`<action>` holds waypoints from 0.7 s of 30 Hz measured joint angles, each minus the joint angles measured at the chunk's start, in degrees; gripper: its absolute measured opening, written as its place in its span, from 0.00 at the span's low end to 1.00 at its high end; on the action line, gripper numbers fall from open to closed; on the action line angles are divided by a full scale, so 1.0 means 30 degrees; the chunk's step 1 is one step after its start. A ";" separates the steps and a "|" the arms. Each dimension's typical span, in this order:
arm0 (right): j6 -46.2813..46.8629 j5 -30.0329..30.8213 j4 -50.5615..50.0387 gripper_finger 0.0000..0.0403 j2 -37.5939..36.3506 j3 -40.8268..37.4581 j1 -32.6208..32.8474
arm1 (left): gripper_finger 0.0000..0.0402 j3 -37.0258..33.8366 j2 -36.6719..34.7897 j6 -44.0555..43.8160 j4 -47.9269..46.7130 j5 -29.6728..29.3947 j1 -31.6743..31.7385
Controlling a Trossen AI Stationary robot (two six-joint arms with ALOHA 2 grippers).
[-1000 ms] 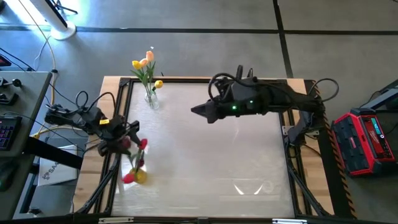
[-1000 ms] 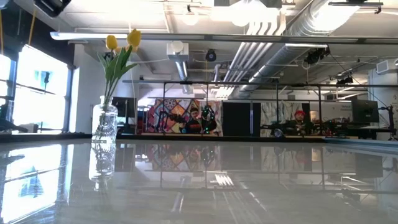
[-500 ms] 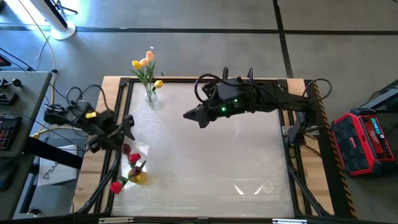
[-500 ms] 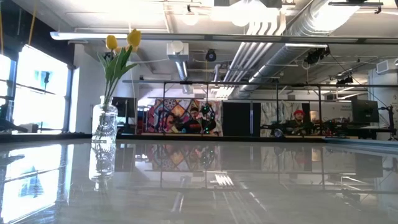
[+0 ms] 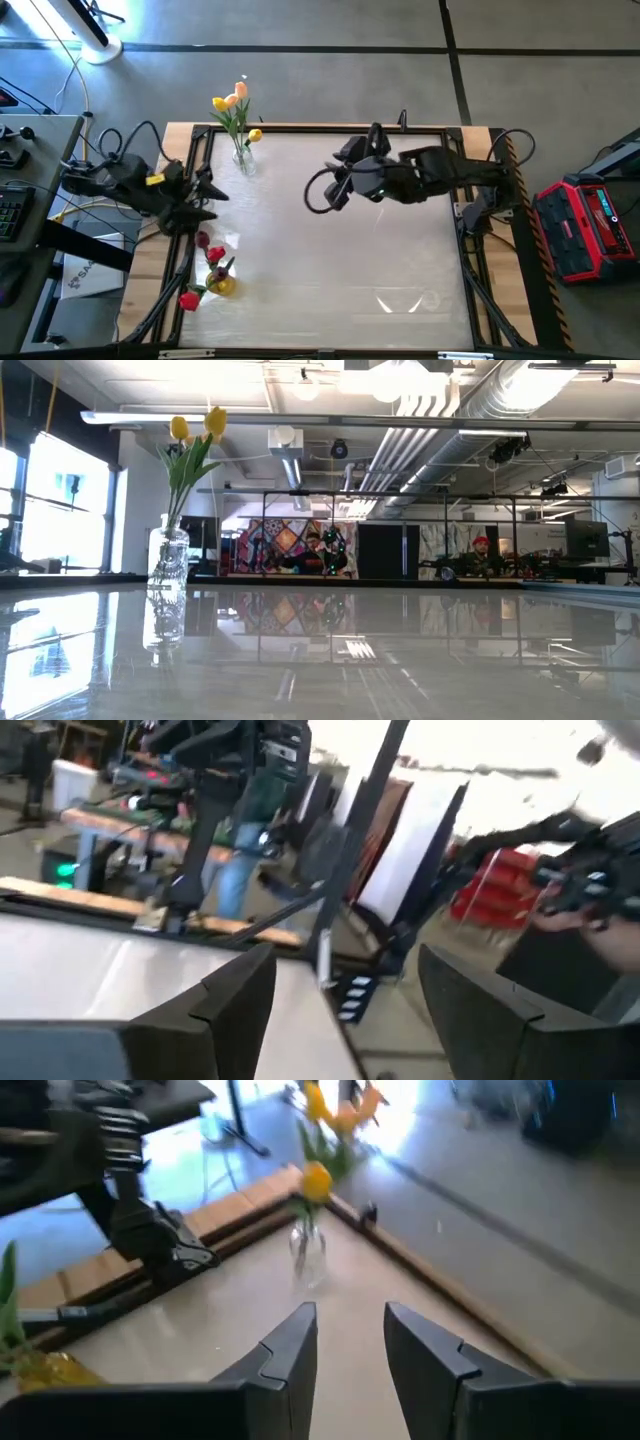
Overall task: Sort flowers into vase by color
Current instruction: Return to Home Position
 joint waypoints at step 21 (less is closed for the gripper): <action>-0.0685 0.0693 -0.2650 0.04 -0.3275 -0.2413 0.0377 | 0.07 0.4018 0.3810 0.2017 -0.2204 -0.0519 0.5619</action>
